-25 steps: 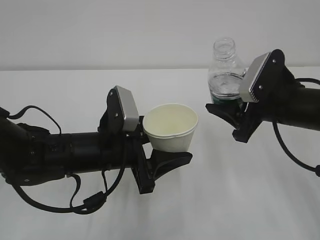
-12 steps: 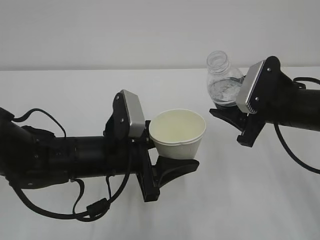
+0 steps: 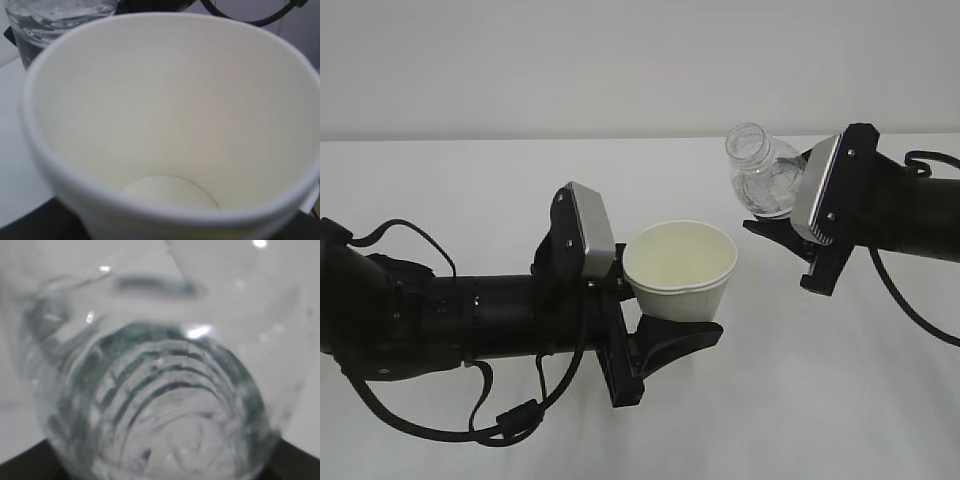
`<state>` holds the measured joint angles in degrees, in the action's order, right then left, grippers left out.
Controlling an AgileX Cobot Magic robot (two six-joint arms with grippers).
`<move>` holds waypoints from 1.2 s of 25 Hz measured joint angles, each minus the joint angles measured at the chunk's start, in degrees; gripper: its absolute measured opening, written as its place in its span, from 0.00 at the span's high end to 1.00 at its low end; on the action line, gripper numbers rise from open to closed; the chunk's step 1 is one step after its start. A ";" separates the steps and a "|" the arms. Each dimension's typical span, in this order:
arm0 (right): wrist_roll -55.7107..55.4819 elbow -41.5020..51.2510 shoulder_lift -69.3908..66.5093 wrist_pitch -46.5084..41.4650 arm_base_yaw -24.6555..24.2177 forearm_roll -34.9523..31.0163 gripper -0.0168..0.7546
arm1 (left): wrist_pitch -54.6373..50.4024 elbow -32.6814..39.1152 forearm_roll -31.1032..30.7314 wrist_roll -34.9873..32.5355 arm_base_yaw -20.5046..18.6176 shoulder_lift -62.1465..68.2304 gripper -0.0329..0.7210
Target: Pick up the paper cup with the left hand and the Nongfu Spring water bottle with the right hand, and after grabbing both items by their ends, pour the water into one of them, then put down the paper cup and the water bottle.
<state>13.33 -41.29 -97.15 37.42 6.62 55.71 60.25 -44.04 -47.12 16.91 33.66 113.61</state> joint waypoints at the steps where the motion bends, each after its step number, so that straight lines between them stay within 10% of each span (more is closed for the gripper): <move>1: 0.72 0.00 0.00 0.00 0.00 -0.16 0.37 | -0.09 0.00 0.00 0.00 0.00 0.00 0.34; 30: 19.13 0.00 0.49 1.83 0.00 -6.34 0.37 | 1.56 -4.55 -2.36 0.11 0.00 4.35 0.35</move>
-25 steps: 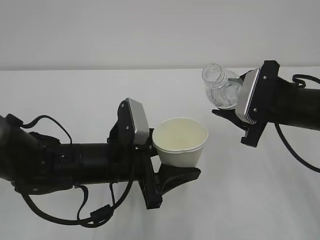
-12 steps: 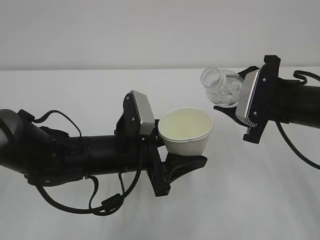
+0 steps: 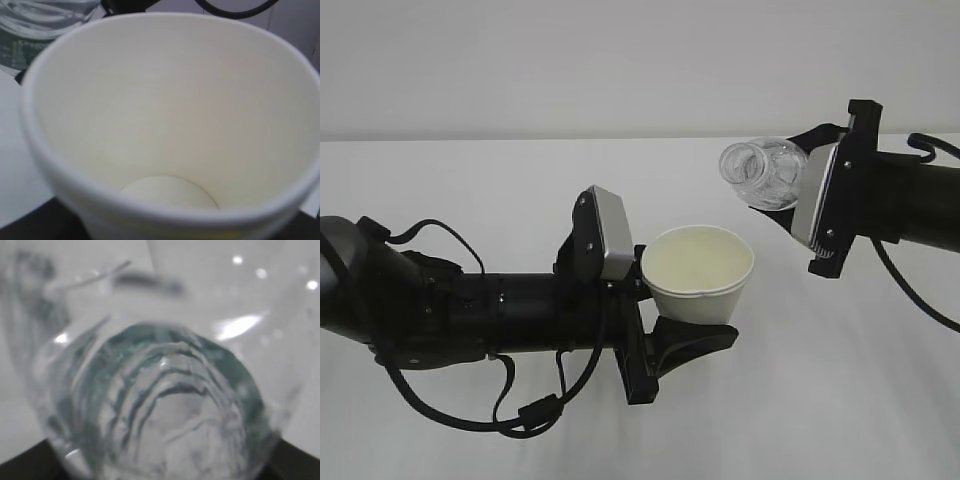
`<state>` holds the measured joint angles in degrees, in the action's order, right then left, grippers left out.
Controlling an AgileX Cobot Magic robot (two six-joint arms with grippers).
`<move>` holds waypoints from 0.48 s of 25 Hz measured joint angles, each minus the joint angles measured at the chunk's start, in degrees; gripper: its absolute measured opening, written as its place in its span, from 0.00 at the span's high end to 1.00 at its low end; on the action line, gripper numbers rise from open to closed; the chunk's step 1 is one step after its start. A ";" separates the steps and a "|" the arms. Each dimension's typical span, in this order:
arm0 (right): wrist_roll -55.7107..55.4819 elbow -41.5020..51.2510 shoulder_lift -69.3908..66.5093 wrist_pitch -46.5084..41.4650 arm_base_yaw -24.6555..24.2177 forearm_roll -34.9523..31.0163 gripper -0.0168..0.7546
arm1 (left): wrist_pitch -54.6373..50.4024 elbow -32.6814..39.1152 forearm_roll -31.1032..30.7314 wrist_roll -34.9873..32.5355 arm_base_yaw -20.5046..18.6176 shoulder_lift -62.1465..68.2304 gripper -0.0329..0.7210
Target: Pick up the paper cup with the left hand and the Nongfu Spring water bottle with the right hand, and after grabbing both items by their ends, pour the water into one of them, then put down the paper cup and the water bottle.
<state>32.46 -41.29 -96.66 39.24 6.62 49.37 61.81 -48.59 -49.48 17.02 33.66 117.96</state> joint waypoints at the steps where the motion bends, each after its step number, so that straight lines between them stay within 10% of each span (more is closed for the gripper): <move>1: 0.56 0.00 0.00 0.52 0.00 -0.15 0.37 | 0.00 0.00 -0.41 0.00 0.00 0.00 0.35; 12: 5.89 0.00 0.00 1.35 0.00 -1.15 0.37 | 0.85 0.00 -3.53 1.99 0.00 0.00 0.35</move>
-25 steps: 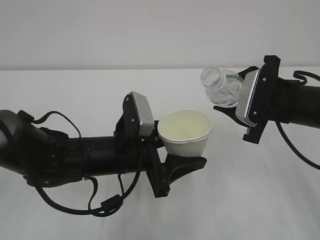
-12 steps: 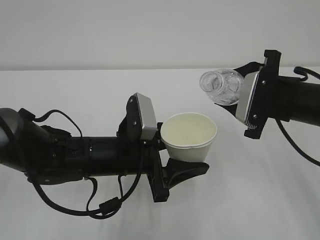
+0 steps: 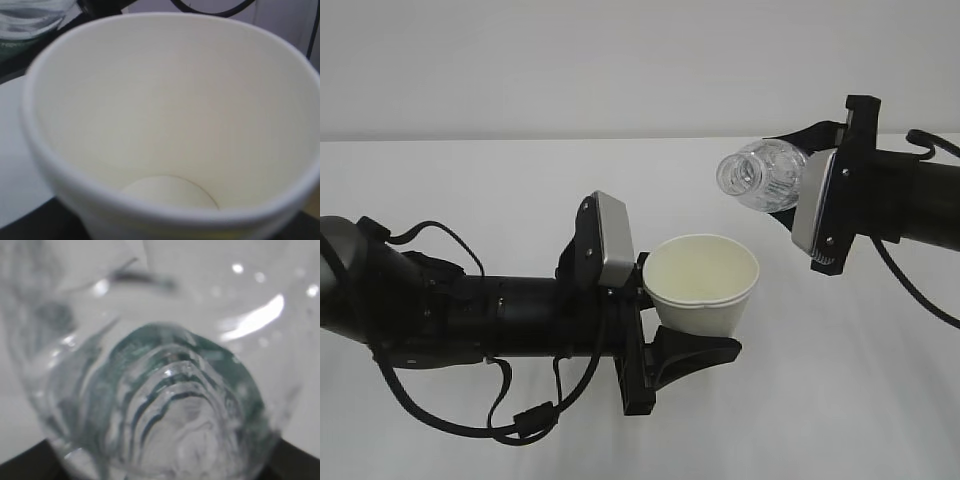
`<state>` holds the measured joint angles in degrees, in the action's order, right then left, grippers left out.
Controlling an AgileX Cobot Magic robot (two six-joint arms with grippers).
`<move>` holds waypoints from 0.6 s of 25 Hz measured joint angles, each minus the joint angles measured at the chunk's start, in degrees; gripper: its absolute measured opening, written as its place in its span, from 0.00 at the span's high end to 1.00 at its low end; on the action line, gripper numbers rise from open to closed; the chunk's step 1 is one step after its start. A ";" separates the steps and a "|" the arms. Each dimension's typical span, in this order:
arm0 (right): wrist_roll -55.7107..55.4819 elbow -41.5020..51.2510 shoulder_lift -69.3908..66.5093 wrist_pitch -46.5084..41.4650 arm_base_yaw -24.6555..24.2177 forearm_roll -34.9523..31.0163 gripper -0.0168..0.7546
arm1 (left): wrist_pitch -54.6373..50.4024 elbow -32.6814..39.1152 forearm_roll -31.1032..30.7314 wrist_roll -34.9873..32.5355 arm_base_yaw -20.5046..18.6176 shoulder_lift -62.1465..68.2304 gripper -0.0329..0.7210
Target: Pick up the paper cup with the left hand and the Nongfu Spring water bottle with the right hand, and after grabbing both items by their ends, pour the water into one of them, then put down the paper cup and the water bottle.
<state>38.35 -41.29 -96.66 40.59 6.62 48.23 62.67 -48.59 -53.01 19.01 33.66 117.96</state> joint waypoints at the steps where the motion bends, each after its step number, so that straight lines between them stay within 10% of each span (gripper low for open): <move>1: 0.65 0.00 0.00 0.00 0.00 0.00 0.37 | 0.00 0.00 -0.44 0.15 0.00 0.00 0.35; 15: 7.65 0.00 0.00 3.26 0.00 0.00 0.37 | 0.86 0.00 -1.73 0.43 0.00 0.00 0.35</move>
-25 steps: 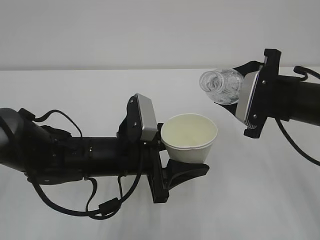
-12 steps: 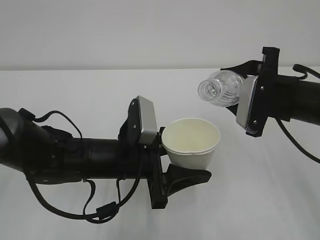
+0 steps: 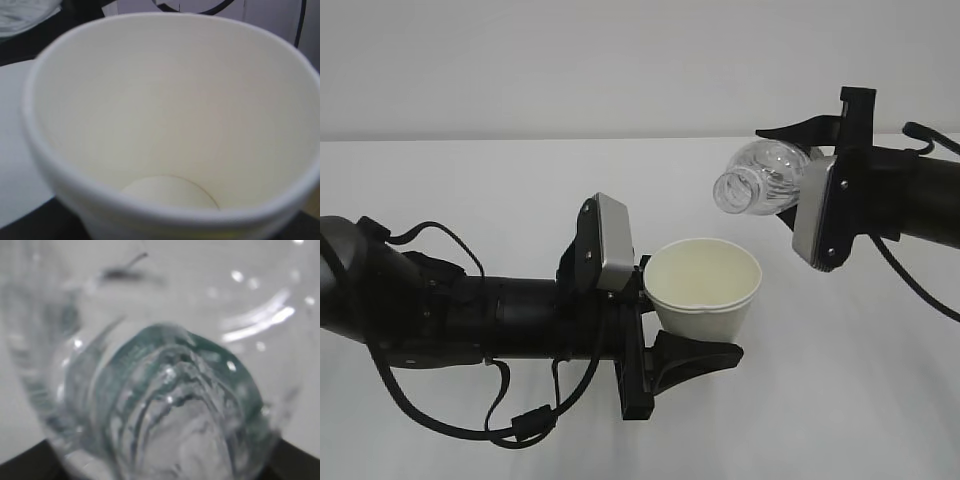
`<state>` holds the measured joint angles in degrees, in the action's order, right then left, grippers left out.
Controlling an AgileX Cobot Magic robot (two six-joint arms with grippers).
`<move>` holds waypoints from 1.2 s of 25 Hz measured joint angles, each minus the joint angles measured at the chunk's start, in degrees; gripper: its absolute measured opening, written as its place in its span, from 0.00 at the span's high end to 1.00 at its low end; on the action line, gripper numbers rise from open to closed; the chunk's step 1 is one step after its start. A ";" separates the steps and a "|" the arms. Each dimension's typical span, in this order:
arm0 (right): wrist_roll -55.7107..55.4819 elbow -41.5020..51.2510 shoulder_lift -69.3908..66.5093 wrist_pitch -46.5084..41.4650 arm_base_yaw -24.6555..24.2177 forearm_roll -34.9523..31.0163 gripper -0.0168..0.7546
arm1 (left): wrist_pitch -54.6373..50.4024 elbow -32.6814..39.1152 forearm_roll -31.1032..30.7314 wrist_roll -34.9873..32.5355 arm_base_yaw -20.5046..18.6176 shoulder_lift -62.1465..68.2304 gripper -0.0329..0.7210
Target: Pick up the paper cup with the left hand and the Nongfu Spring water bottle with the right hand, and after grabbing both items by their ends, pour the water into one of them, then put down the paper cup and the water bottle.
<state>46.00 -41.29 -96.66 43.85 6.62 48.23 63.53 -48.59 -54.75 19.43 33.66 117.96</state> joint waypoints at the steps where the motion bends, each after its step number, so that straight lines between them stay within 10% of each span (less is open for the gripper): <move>1: 0.47 0.00 0.00 0.00 0.00 0.00 0.37 | 0.00 0.00 -0.11 0.00 0.00 0.00 0.35; 30: 11.06 0.00 0.00 3.13 0.00 -0.56 0.37 | 0.75 0.00 -2.28 0.00 0.00 0.00 0.35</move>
<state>57.06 -41.29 -96.66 46.98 6.62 47.67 64.28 -48.59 -57.02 19.43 33.66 117.96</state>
